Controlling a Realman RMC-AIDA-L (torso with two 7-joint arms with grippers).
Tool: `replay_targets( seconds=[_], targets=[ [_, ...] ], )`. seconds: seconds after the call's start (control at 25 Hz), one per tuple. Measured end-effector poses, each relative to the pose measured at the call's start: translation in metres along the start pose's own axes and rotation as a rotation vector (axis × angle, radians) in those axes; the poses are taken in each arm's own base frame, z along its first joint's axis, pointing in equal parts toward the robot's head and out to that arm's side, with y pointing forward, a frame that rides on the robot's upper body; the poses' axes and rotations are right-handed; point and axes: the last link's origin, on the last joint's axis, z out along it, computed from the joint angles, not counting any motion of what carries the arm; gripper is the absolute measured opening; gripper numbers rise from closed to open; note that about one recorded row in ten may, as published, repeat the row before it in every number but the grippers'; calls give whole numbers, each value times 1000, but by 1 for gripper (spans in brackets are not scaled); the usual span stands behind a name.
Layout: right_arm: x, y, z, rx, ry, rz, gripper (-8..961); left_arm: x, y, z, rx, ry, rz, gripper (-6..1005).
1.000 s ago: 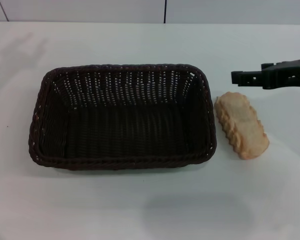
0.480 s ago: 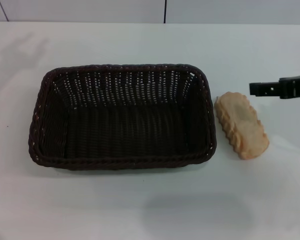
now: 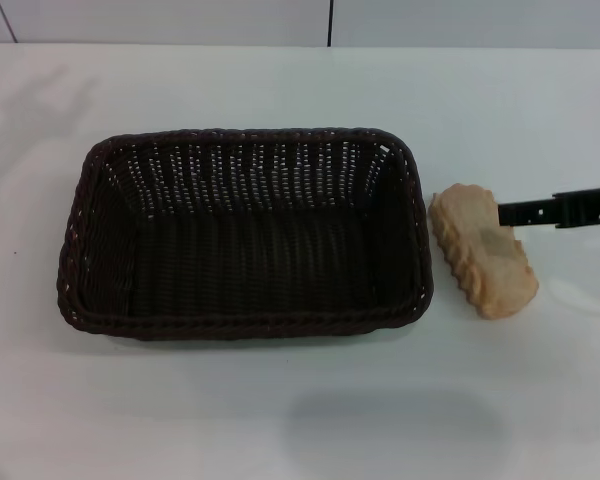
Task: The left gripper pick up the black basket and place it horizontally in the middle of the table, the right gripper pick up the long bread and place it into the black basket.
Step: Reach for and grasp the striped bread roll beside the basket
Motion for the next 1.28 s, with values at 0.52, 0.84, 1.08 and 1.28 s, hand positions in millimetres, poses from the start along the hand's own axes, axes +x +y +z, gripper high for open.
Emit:
replay_targets(
  seconds=[0.52, 0.84, 1.08, 1.28],
  targets=[
    [12, -22, 18, 20, 76, 47, 784, -1, 1, 2, -3, -2, -1, 473],
    [13, -26, 26, 15, 89, 56, 783, -1, 1, 2, -3, -3, -3, 473],
    [16, -27, 39, -9, 103, 66, 783, 1, -2, -1, 6, 3, 4, 473],
    [16, -25, 43, -28, 94, 63, 783, 3, -1, 1, 2, 4, 10, 473]
  ],
)
